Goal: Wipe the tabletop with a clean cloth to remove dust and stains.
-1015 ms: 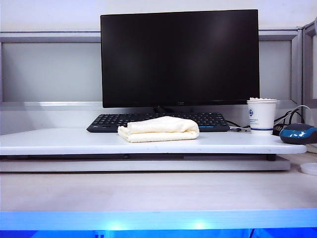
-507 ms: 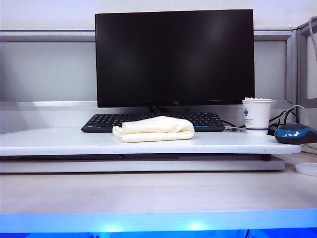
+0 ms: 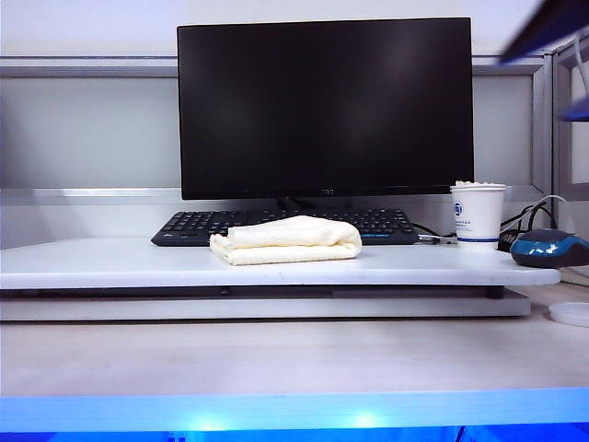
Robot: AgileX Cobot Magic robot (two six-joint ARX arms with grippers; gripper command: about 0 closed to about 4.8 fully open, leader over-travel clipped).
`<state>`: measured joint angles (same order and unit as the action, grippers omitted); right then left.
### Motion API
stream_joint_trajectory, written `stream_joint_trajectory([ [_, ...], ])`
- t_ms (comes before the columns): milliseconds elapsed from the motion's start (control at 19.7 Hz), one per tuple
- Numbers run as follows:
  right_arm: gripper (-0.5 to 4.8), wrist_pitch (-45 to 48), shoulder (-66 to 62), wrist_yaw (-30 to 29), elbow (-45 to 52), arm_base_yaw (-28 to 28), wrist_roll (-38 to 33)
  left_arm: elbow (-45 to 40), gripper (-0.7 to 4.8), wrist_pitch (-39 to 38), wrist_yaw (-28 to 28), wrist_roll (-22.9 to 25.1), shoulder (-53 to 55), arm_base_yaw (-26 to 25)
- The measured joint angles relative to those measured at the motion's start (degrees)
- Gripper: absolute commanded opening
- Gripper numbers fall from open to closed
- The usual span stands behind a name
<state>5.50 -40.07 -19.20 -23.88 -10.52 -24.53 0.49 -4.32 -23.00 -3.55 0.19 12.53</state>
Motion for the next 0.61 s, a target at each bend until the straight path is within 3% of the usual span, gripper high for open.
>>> stream_joint_trajectory([
  [152, 4.79, 8.1, -14.6, -3.1, -6.1, -0.6, -2.9, 0.0, -0.06, 0.0, 0.0, 0.0, 0.0, 1.3],
  [609, 4.79, 9.3, -49.0, -3.6, -31.9, -7.7, -2.8, 0.0, -0.06, 0.0, 0.0, 0.0, 0.0, 2.5],
])
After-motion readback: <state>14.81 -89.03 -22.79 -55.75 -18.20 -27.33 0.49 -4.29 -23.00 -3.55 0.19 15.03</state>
